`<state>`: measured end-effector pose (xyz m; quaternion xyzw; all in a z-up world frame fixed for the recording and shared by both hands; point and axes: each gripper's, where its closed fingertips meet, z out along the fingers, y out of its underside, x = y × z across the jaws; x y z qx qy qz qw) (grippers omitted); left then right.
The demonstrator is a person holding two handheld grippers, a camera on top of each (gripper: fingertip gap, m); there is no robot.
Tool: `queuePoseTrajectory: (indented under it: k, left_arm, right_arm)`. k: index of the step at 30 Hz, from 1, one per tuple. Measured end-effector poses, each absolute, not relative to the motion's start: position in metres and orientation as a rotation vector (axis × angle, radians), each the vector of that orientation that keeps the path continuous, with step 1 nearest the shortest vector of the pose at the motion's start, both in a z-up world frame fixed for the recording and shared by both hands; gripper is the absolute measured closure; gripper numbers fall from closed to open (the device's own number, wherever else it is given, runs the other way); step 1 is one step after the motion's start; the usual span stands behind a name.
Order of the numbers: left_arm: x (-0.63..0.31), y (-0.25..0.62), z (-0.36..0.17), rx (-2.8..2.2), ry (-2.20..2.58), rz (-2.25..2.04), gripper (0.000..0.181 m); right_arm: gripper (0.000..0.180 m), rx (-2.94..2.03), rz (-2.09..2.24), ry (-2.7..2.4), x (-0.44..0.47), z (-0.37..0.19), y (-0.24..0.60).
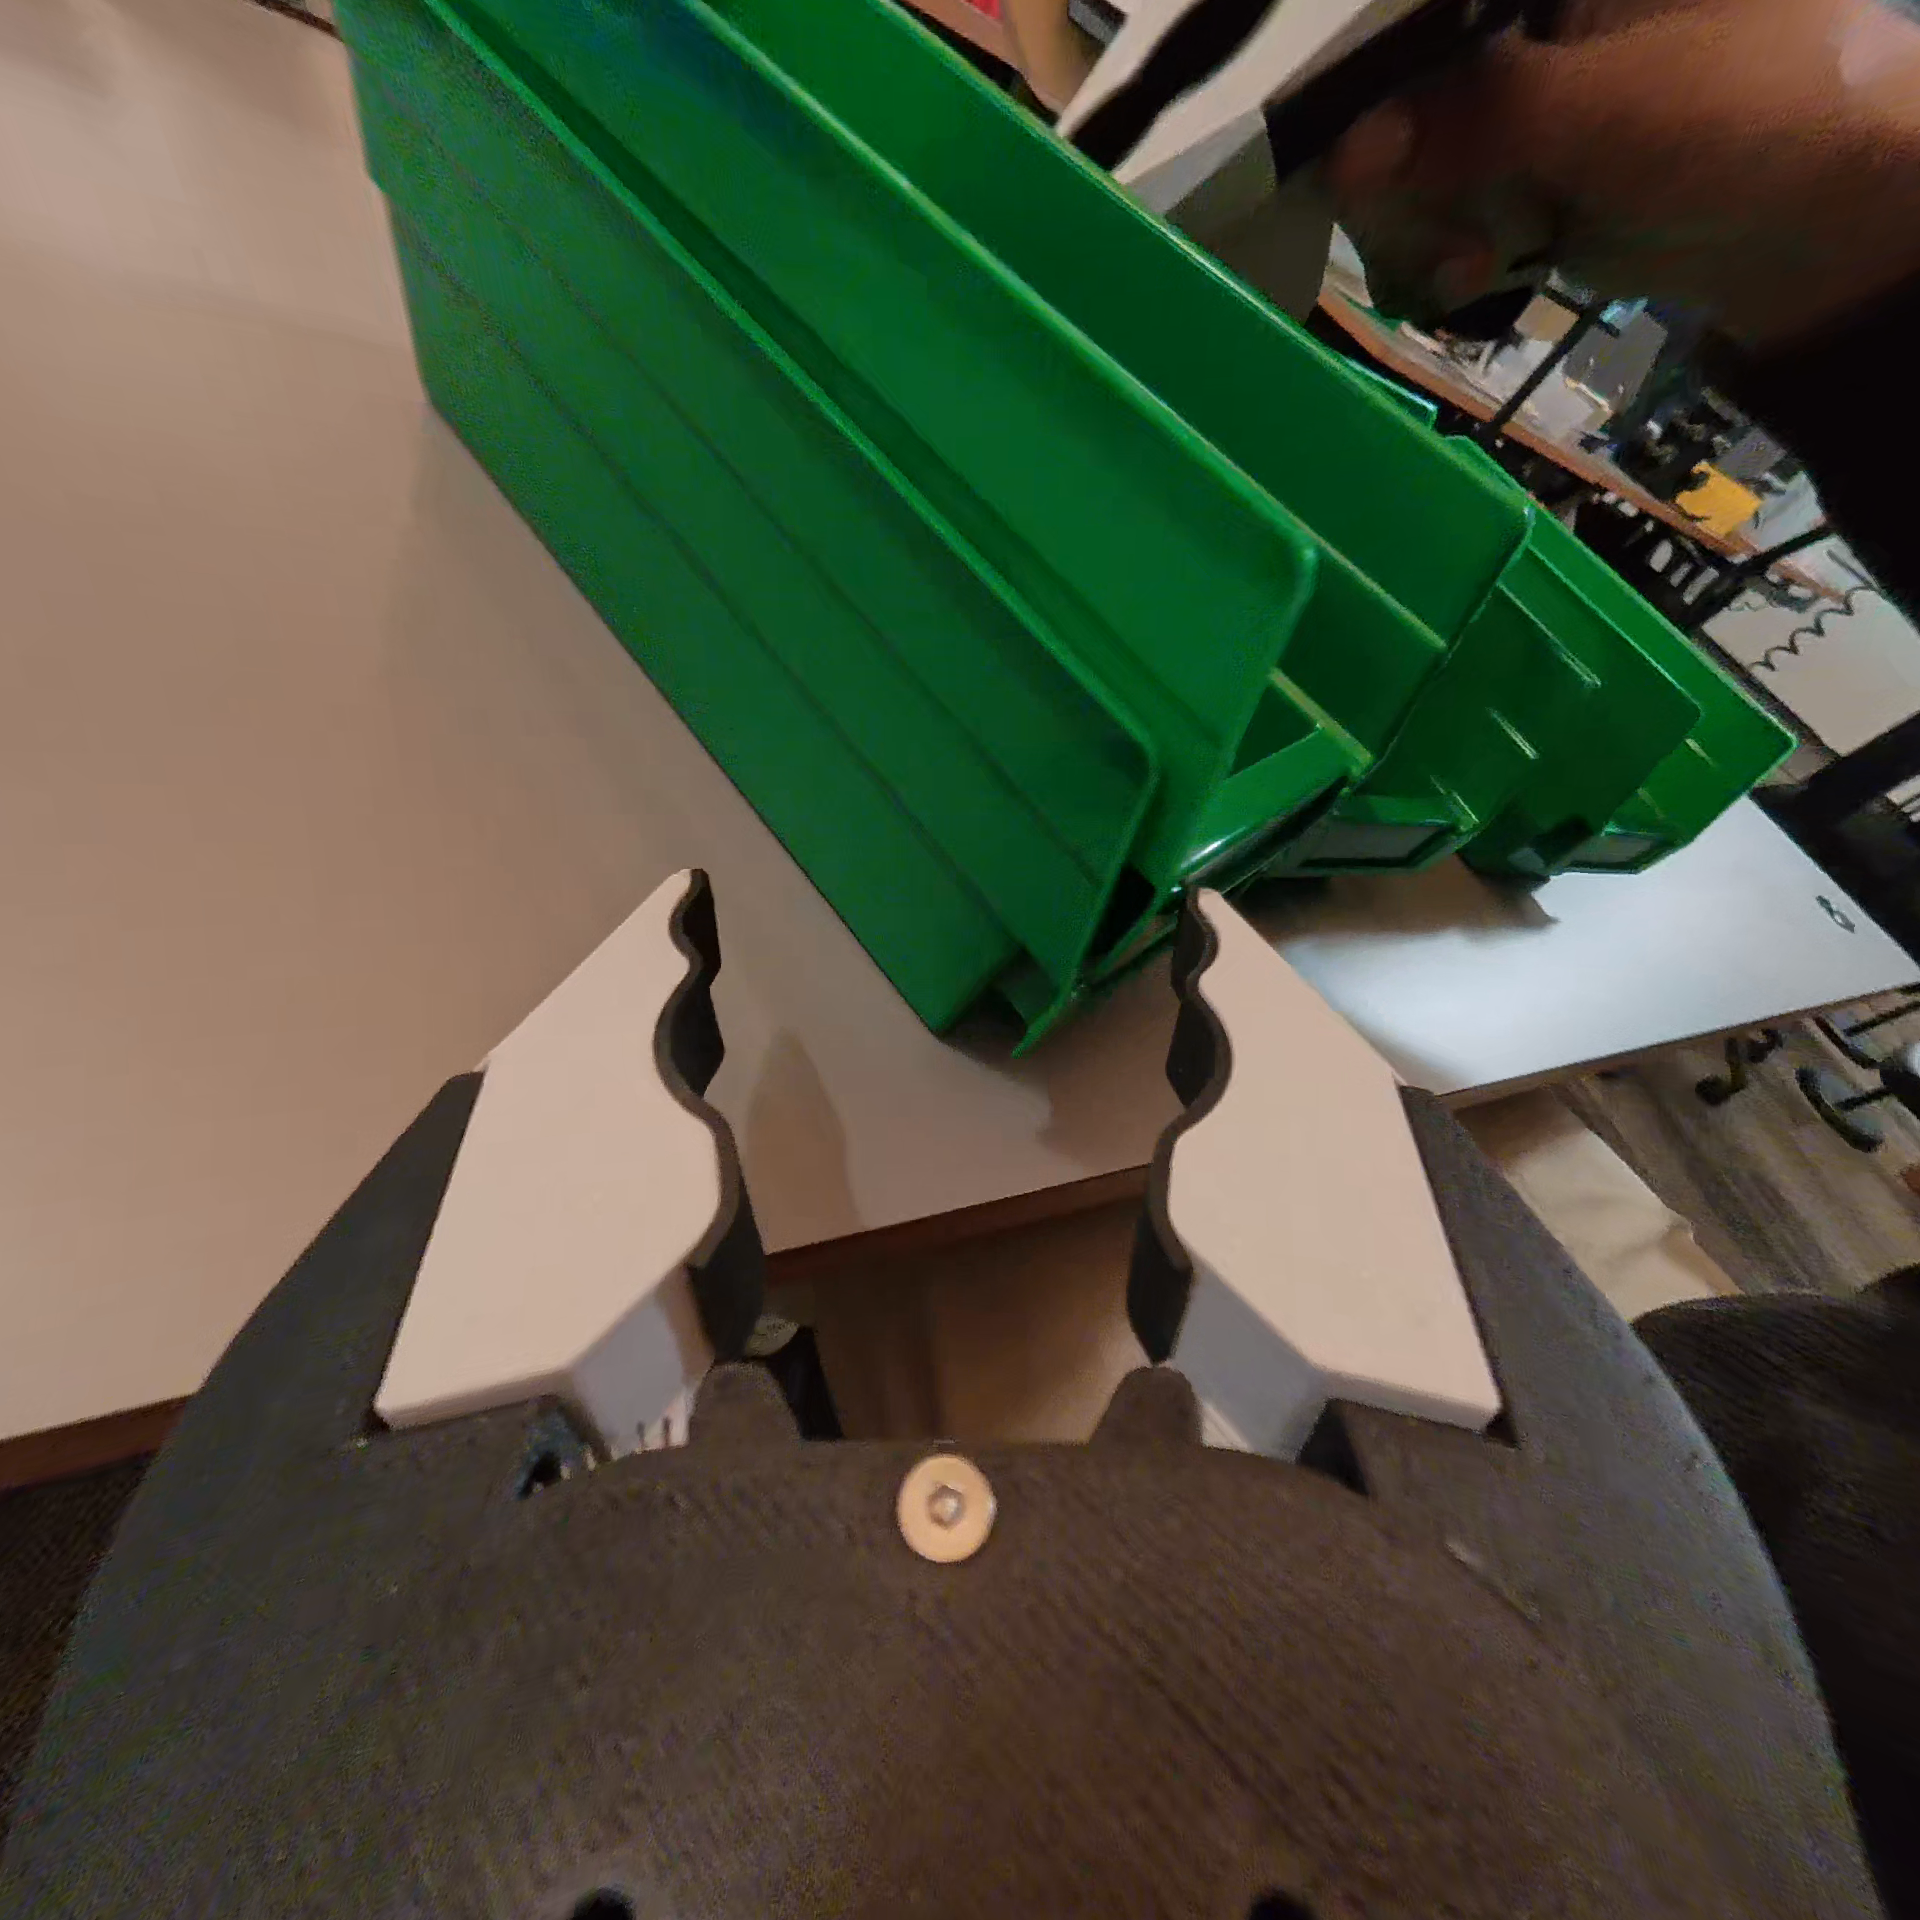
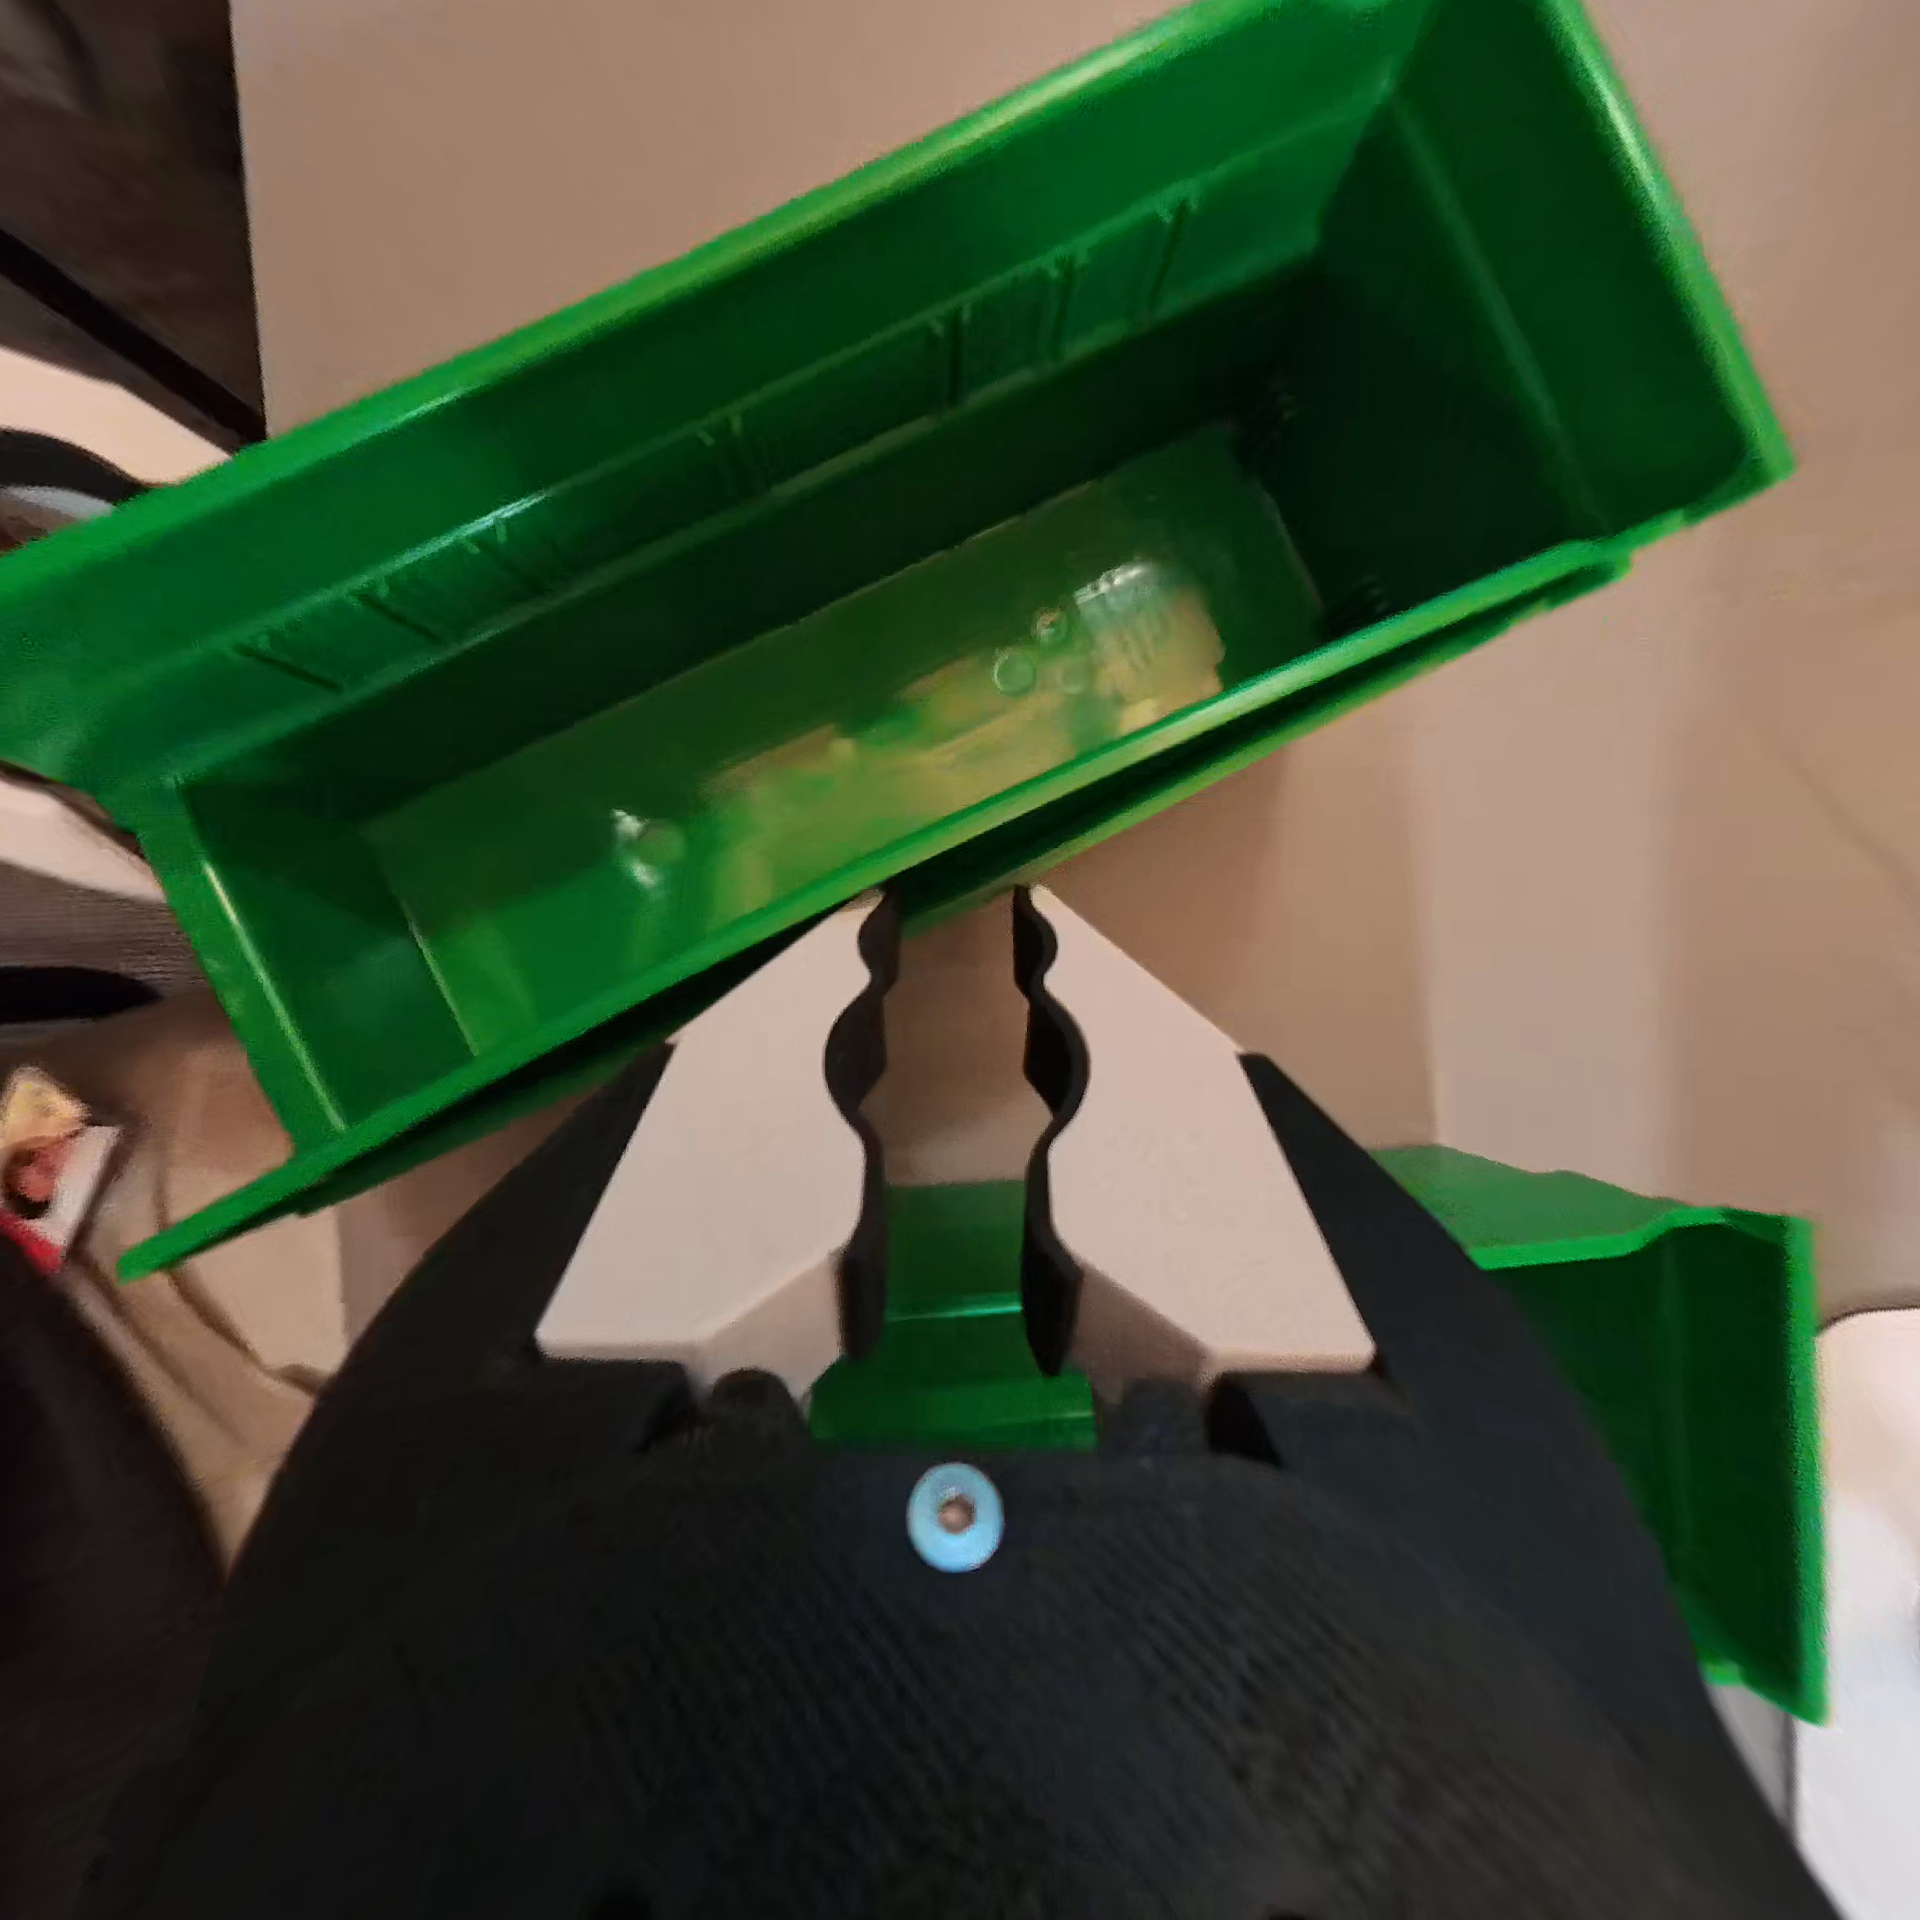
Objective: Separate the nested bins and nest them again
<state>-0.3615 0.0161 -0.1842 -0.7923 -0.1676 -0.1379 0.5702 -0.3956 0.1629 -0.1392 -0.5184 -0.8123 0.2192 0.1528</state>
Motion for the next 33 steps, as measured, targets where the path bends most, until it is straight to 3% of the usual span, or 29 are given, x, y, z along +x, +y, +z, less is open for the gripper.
queuePoseTrajectory:
  k: [4,11,17,21,24,27,33]
  left_arm:
    - [-0.360,0.019,-0.182,-1.884,-0.373,-0.296,0.097]
    - [-0.377,0.011,-0.176,-1.839,-0.455,-0.276,0.125]
    - [-0.375,0.016,-0.173,-1.860,-0.434,-0.240,0.132]
    - [-0.377,0.018,-0.167,-1.849,-0.421,-0.193,0.158]
    - [-0.378,0.020,-0.167,-1.851,-0.427,-0.166,0.158]
    - [-0.375,0.019,-0.168,-1.865,-0.416,-0.174,0.155]
    - [-0.374,0.019,-0.170,-1.848,-0.440,-0.204,0.152]
  right_arm:
    - [0.160,-1.497,0.526,-2.383,-0.391,-0.141,0.167]
    - [0.158,-1.373,0.501,-2.380,-0.396,-0.130,0.168]
    - [0.157,-1.505,0.446,-2.363,-0.394,-0.136,0.175]
    - [0.156,-1.499,0.397,-2.367,-0.388,-0.138,0.178]
    - [0.162,-1.463,0.352,-2.383,-0.384,-0.138,0.178]
    - [0.149,-1.460,0.287,-2.395,-0.378,-0.137,0.184]
    - [0.144,-1.331,0.292,-2.395,-0.374,-0.133,0.187]
